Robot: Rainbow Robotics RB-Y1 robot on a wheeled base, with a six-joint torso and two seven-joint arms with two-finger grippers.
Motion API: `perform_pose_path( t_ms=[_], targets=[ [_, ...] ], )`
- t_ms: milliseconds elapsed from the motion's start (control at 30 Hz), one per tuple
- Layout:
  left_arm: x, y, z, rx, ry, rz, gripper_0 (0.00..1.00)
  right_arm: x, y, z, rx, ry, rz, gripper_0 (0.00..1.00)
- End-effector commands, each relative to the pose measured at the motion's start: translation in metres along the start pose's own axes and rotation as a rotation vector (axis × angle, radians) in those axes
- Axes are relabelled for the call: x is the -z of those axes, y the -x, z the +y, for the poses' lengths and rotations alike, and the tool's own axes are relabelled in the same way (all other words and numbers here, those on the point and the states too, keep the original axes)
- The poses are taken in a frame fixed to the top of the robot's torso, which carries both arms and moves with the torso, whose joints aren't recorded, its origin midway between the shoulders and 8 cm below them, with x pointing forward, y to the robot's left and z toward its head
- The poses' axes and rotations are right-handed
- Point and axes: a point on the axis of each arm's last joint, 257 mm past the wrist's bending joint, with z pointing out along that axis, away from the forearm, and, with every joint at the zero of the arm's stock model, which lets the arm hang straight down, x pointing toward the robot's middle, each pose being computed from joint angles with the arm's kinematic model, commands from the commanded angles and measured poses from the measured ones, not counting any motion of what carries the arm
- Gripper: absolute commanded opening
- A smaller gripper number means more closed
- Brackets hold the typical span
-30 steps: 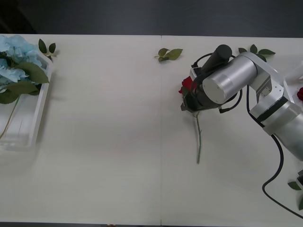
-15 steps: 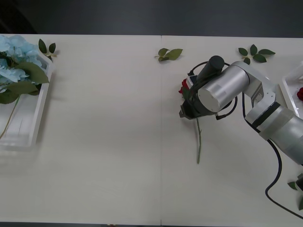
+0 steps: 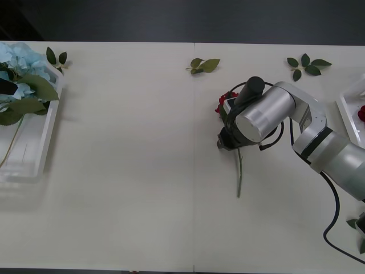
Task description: Put the red flowers into the right box and the blue flowers into the left box
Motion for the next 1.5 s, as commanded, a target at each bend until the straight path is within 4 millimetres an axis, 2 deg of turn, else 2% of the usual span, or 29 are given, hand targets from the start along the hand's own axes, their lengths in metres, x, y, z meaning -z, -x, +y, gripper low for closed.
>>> perform_pose_path(
  t_ms=[33, 100, 133, 200, 267, 433, 633, 733, 967, 1167, 1267, 1300, 1367, 1500],
  targets=[
    [0.012, 0.032, -0.01, -0.171, -0.046, -0.103, 1.0, 0.012, 0.03, 0.004, -0.01, -0.003, -0.042, 1.0],
    [0.006, 0.039, -0.022, -0.211, -0.114, -0.151, 1.0, 0.011, 0.031, 0.005, -0.01, -0.001, -0.046, 1.0],
    [0.0, 0.046, -0.034, -0.248, -0.173, -0.192, 1.0, 0.01, 0.03, 0.006, -0.013, 0.002, -0.043, 0.95],
    [-0.006, 0.051, -0.044, -0.296, -0.227, -0.238, 1.0, 0.01, 0.032, 0.005, -0.008, 0.001, -0.047, 0.82],
    [-0.012, 0.057, -0.053, -0.347, -0.269, -0.284, 1.0, 0.01, 0.032, 0.005, -0.006, -0.001, -0.047, 0.63],
    [-0.026, 0.065, -0.071, -0.483, -0.336, -0.368, 1.0, 0.01, 0.031, 0.007, 0.0, -0.001, -0.047, 0.4],
    [-0.043, 0.073, -0.094, -0.432, -0.438, -0.421, 1.0, 0.008, 0.029, 0.006, 0.009, -0.016, -0.046, 0.17],
    [-0.049, 0.076, -0.102, -0.398, -0.478, -0.439, 1.0, 0.008, 0.03, 0.005, 0.011, -0.018, -0.046, 0.01],
    [-0.055, 0.079, -0.112, -0.392, -0.5, -0.448, 1.0, 0.017, 0.039, -0.003, 0.01, -0.019, -0.052, 0.0],
    [-0.055, 0.078, -0.116, -0.407, -0.506, -0.44, 1.0, 0.046, 0.054, -0.027, -0.023, 0.012, -0.048, 0.0],
    [-0.055, 0.078, -0.114, -0.408, -0.501, -0.436, 1.0, 0.071, 0.057, -0.05, -0.031, 0.014, -0.041, 0.0],
    [-0.055, 0.078, -0.114, -0.408, -0.501, -0.436, 1.0, 0.086, 0.056, -0.066, -0.028, -0.001, -0.034, 0.0],
    [-0.055, 0.078, -0.114, -0.408, -0.501, -0.436, 1.0, 0.101, 0.054, -0.081, -0.028, -0.013, -0.026, 0.0],
    [-0.055, 0.078, -0.114, -0.408, -0.501, -0.436, 1.0, 0.145, 0.038, -0.135, -0.049, -0.051, -0.01, 0.0]
  ],
)
